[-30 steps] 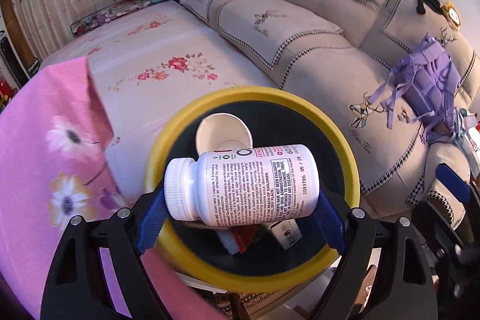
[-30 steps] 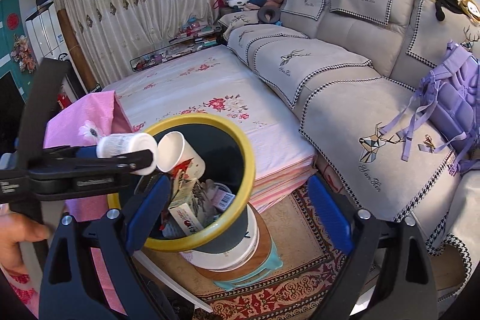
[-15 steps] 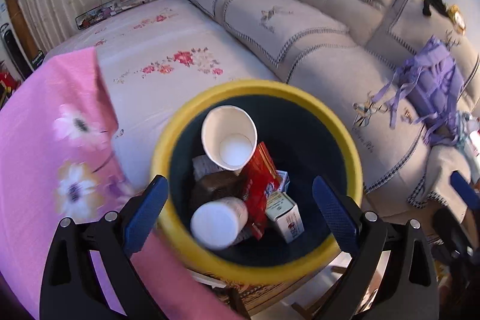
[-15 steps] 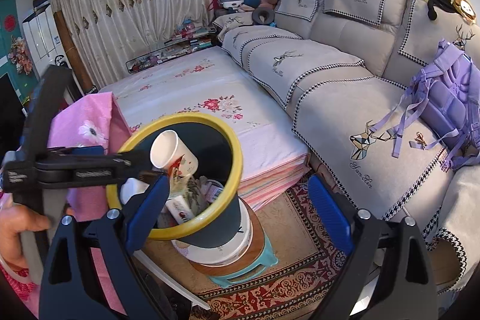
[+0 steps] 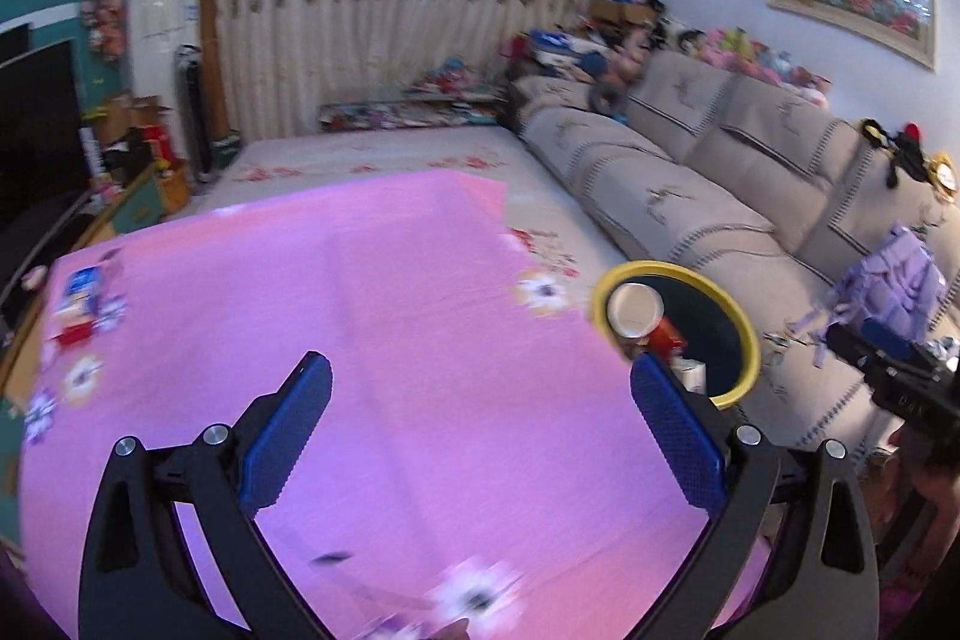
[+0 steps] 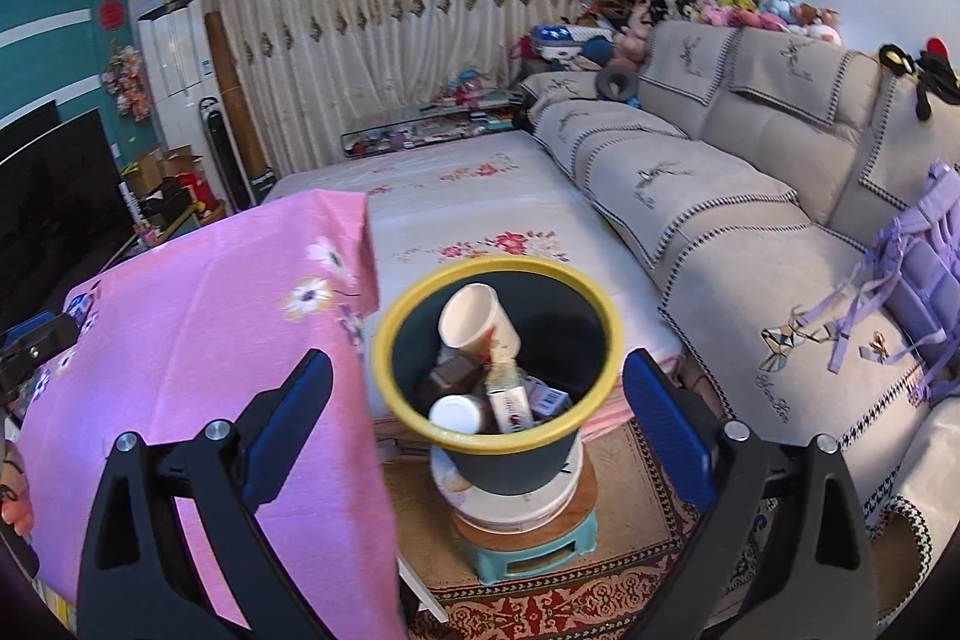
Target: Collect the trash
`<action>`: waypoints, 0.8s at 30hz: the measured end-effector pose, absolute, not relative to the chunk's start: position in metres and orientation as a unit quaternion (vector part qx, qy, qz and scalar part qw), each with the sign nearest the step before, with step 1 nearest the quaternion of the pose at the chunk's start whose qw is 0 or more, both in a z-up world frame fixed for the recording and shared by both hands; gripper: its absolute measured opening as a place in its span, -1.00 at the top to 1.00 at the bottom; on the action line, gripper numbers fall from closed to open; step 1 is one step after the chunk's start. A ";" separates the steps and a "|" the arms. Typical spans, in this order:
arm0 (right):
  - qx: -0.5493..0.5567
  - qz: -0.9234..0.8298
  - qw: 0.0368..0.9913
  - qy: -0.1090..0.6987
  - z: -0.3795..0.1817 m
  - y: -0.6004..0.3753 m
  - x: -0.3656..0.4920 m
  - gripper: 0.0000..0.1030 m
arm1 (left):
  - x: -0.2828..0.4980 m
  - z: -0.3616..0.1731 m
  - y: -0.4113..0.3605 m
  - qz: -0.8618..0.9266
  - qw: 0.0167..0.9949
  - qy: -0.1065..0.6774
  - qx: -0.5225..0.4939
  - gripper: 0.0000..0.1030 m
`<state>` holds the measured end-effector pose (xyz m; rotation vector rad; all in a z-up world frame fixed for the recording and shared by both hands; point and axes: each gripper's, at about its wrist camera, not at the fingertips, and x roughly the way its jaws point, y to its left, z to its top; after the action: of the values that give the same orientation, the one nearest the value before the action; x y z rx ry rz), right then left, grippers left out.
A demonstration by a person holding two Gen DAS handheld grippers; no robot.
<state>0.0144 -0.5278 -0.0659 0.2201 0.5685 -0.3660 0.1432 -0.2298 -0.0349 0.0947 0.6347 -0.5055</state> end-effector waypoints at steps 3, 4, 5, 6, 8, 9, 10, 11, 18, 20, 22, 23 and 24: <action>0.096 -0.163 0.943 0.274 -0.059 -0.506 0.011 -0.82 | 0.121 -0.028 -0.181 -0.197 0.934 0.296 0.045 -0.91; 0.093 -0.158 0.944 0.273 -0.058 -0.500 0.009 -0.83 | 0.113 -0.026 -0.166 -0.180 0.939 0.290 0.044 -0.91; 0.091 -0.155 0.946 0.271 -0.057 -0.495 0.007 -0.83 | 0.105 -0.025 -0.152 -0.169 0.942 0.285 0.043 -0.91; 0.088 -0.150 0.947 0.270 -0.055 -0.487 0.005 -0.83 | 0.096 -0.023 -0.138 -0.158 0.946 0.280 0.041 -0.91; 0.082 -0.144 0.948 0.271 -0.054 -0.478 0.002 -0.84 | 0.080 -0.019 -0.116 -0.143 0.951 0.271 0.034 -0.91; 0.081 -0.141 0.949 0.270 -0.054 -0.472 -0.001 -0.84 | 0.072 -0.017 -0.105 -0.135 0.954 0.265 0.028 -0.91; 0.080 -0.137 0.950 0.270 -0.053 -0.468 -0.003 -0.84 | 0.064 -0.016 -0.093 -0.125 0.958 0.256 0.022 -0.91; 0.078 -0.136 0.950 0.269 -0.053 -0.465 -0.005 -0.84 | 0.056 -0.014 -0.084 -0.114 0.962 0.247 0.018 -0.91; 0.067 -0.128 0.955 0.261 -0.047 -0.444 -0.022 -0.85 | 0.032 -0.009 -0.063 -0.096 0.967 0.237 0.014 -0.91; 0.067 -0.125 0.956 0.258 -0.045 -0.441 -0.025 -0.86 | 0.028 -0.009 -0.063 -0.093 0.967 0.238 0.019 -0.91; 0.066 -0.124 0.957 0.255 -0.043 -0.438 -0.027 -0.86 | 0.027 -0.010 -0.063 -0.094 0.966 0.241 0.020 -0.91; 0.065 -0.122 0.957 0.255 -0.042 -0.437 -0.028 -0.86 | 0.027 -0.011 -0.068 -0.094 0.965 0.243 0.021 -0.91; 0.064 -0.121 0.957 0.254 -0.042 -0.436 -0.029 -0.86 | 0.026 -0.011 -0.067 -0.093 0.965 0.244 0.021 -0.91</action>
<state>-0.0290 -0.4359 -0.0417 0.1291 0.5158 -0.2454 0.0260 -0.0674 -0.0113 0.0435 0.4945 -0.1889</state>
